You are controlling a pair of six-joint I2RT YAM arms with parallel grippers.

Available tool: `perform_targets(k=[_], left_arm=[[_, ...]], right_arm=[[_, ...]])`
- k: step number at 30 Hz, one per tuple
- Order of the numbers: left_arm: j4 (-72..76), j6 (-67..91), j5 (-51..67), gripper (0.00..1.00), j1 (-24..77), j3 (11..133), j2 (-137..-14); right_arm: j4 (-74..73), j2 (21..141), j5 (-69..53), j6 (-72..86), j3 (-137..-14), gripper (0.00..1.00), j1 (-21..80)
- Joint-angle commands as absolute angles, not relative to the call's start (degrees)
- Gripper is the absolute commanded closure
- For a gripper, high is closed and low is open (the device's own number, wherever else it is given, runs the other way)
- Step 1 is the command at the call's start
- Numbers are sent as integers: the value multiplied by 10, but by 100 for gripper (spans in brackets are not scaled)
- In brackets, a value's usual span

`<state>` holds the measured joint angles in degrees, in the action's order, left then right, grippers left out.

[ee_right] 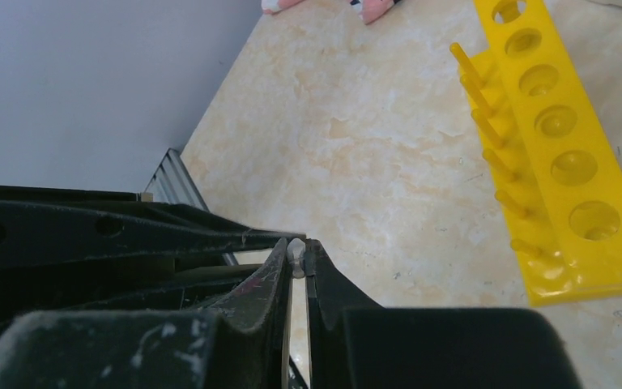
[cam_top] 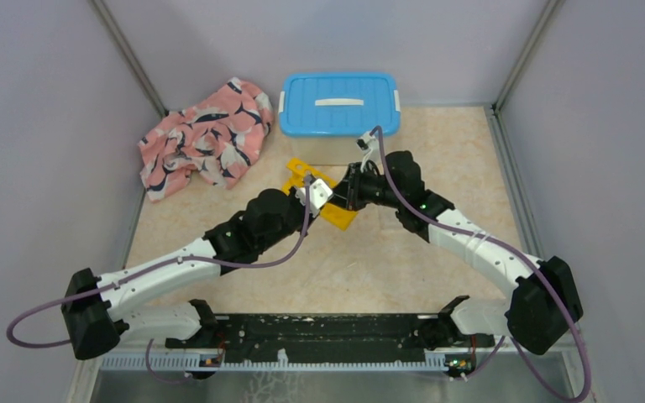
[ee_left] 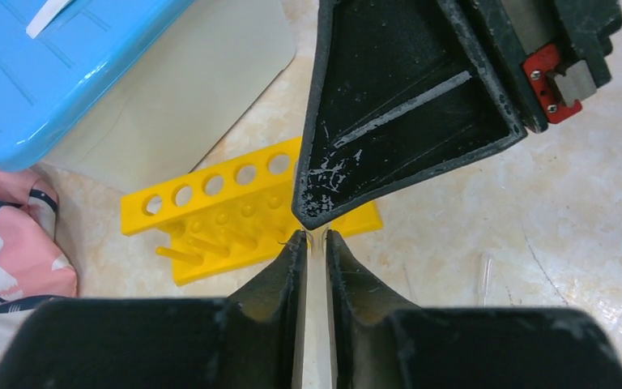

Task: Organize the chemistry lab equipment
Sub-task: Pick up the test tube at the center of the board, then insert the test tube into the slot of the test tube rack.

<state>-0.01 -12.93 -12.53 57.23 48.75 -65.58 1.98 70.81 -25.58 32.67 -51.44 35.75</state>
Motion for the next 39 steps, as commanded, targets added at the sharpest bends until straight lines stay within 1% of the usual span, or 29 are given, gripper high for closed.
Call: perform_targets(k=[1,3,5,10,13,16,19,23,30,35,39], left_arm=[[8,-121,-154,71,575,489,-658],[10,-115,-169,60,574,486,-654],[10,-105,-181,53,574,482,-648],[9,-77,-232,42,575,470,-631],[6,-51,-275,38,574,467,-624],[3,-23,-322,37,574,466,-619],[-18,16,-393,36,575,464,-609],[-29,55,-443,36,575,456,-586],[-37,78,-472,35,575,438,-550],[-41,95,-468,35,574,426,-552],[-39,107,-462,35,575,417,-560]], right_arm=[[56,708,-273,326,-517,95,356],[57,709,-275,325,-521,95,356],[53,710,-274,318,-530,95,356],[40,719,-261,299,-558,96,356],[38,730,-254,288,-575,96,356],[30,747,-241,271,-599,96,356],[13,772,-224,250,-637,96,356],[-7,808,-191,219,-683,96,356],[-60,877,-109,154,-778,97,359],[-118,923,-35,96,-859,97,369],[-141,947,21,59,-900,97,377]])
